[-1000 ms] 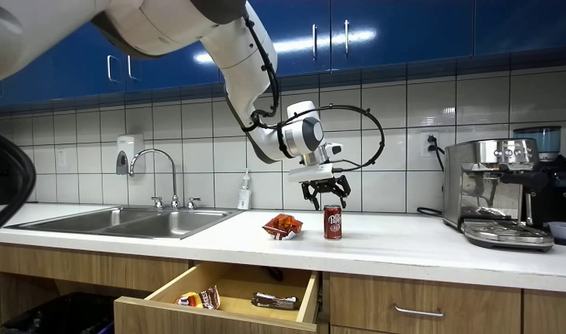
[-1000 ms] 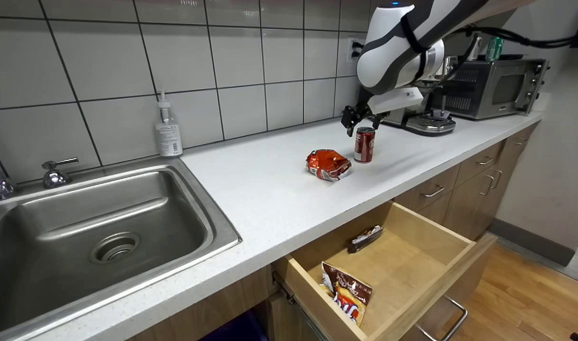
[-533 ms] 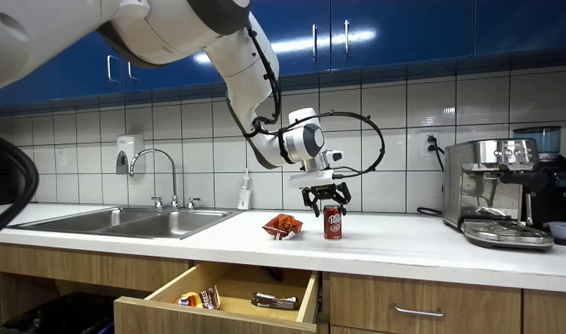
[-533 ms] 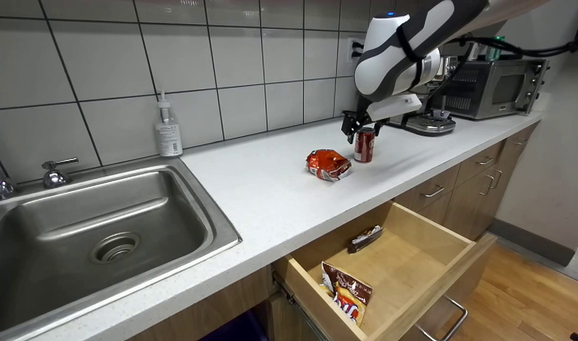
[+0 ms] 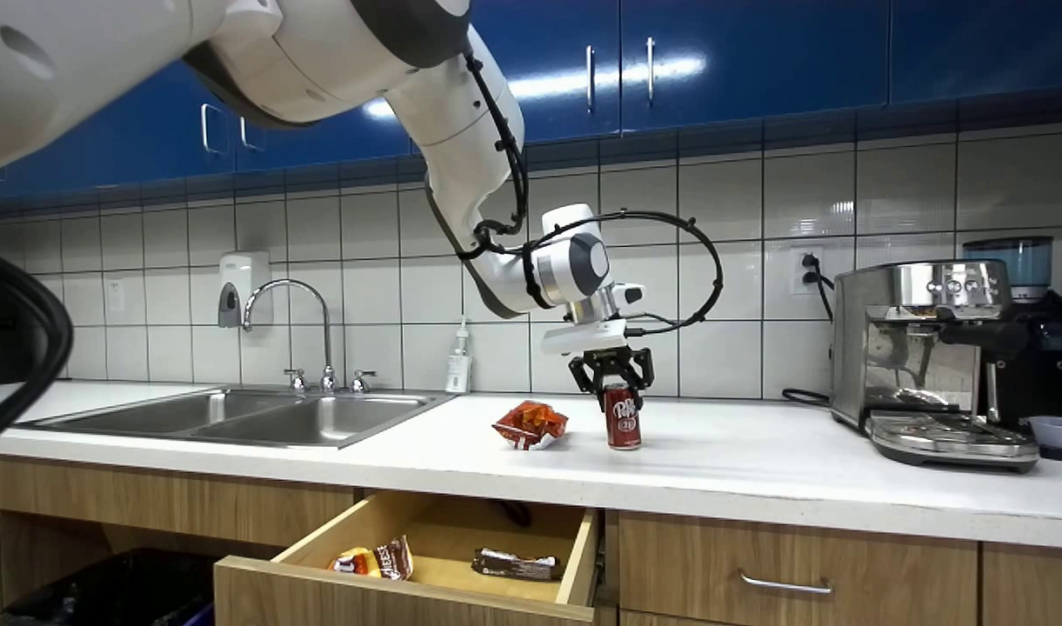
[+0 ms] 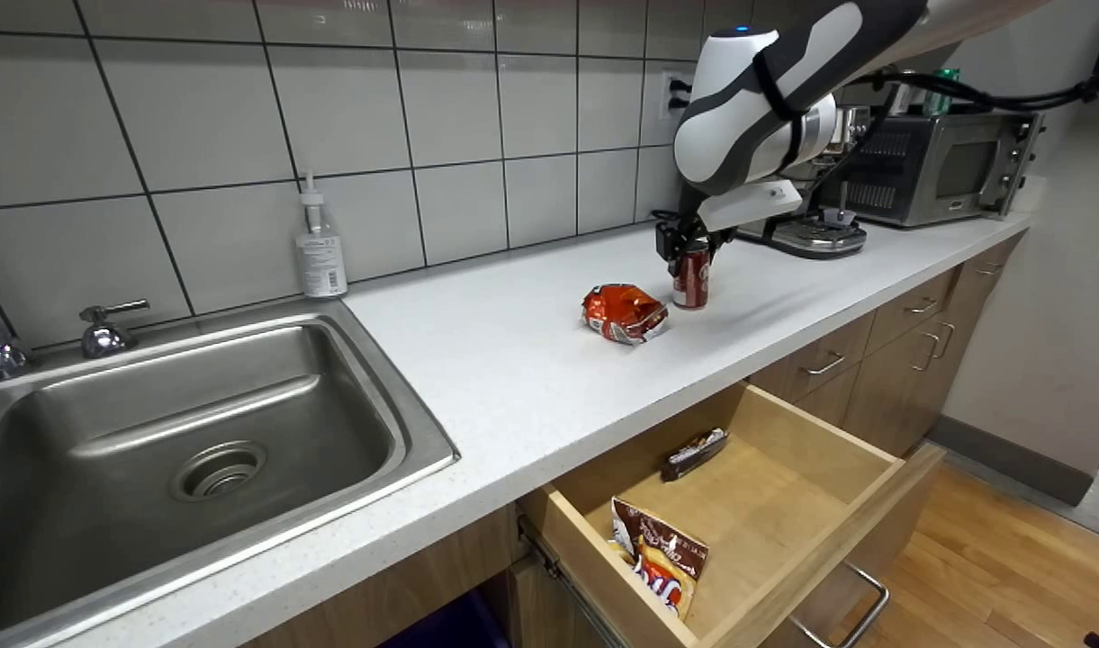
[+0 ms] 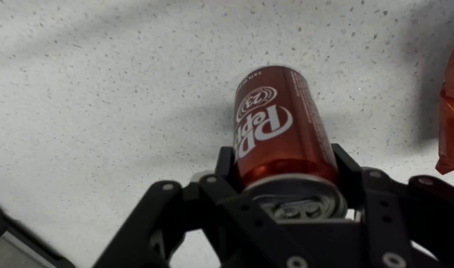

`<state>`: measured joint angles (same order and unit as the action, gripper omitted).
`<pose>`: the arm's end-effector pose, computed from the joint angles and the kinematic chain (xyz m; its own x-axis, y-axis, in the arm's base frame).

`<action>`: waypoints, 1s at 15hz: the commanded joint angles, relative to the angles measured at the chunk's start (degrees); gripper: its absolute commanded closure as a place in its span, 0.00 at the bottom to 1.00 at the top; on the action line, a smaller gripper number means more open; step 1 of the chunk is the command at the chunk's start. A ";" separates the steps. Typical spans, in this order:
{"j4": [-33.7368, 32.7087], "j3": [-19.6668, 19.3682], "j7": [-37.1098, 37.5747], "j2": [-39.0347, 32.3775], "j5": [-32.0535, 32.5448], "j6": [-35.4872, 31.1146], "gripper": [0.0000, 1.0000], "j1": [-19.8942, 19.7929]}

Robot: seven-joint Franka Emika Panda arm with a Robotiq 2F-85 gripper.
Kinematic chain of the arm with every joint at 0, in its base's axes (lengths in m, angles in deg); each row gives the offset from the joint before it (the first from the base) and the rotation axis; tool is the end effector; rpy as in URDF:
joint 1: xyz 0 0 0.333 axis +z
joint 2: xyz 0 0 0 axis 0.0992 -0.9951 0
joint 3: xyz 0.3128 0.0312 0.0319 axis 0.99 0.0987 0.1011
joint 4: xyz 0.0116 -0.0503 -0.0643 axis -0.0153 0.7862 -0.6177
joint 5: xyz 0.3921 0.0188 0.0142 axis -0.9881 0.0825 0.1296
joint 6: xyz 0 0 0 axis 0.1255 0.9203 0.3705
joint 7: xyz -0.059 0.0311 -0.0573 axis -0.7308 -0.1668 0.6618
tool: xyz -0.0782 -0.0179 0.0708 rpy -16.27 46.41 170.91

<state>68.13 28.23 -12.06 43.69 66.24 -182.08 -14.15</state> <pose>0.7164 -0.2115 0.2974 0.9247 -0.1914 0.3291 -0.2606 -0.9484 0.1807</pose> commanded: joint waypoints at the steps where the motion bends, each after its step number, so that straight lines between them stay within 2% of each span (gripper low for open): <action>1: -0.22 0.57 -1.70 0.61 -0.02 1.95 0.61 -0.65; 8: 5.39 -0.26 -2.03 5.29 1.78 0.92 0.61 0.67; 15: 16.66 -0.50 -2.28 13.92 4.24 -1.19 0.61 1.77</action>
<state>77.04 27.96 -13.04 50.74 68.76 -182.23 -13.13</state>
